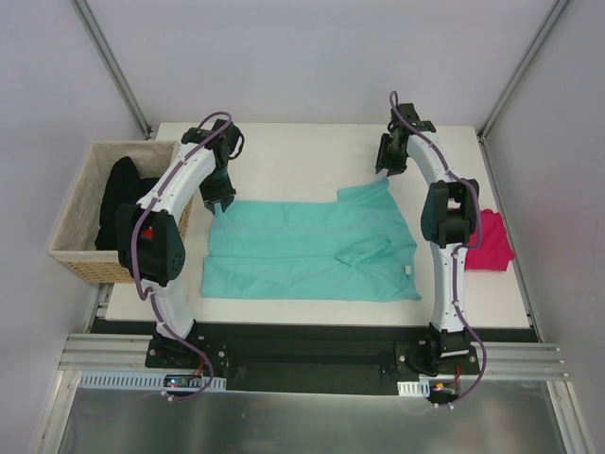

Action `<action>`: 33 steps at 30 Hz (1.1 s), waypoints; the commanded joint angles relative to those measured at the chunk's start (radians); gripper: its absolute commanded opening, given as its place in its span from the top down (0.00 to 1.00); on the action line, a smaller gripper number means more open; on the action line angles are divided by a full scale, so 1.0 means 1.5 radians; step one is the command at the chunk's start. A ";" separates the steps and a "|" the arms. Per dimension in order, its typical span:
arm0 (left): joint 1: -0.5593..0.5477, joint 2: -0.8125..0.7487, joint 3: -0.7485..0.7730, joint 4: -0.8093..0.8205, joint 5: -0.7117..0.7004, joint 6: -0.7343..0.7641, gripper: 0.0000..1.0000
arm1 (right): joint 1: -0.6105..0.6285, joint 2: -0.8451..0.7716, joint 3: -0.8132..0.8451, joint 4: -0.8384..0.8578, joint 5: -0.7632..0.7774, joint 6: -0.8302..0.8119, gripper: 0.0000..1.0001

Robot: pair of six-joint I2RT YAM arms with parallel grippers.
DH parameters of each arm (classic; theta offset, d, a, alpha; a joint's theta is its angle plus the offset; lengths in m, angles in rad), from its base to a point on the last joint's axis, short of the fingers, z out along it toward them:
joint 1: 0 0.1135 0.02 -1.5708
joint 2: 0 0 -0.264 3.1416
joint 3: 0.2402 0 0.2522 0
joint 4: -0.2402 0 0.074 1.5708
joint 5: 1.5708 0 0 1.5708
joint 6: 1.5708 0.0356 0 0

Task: Fold and stack the t-shirts
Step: Grap the side of the flattened tshirt furthest away from the robot with both arms

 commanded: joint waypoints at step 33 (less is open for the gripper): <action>0.009 0.037 0.050 -0.036 -0.009 0.000 0.72 | -0.027 -0.007 -0.054 0.026 -0.052 0.031 0.67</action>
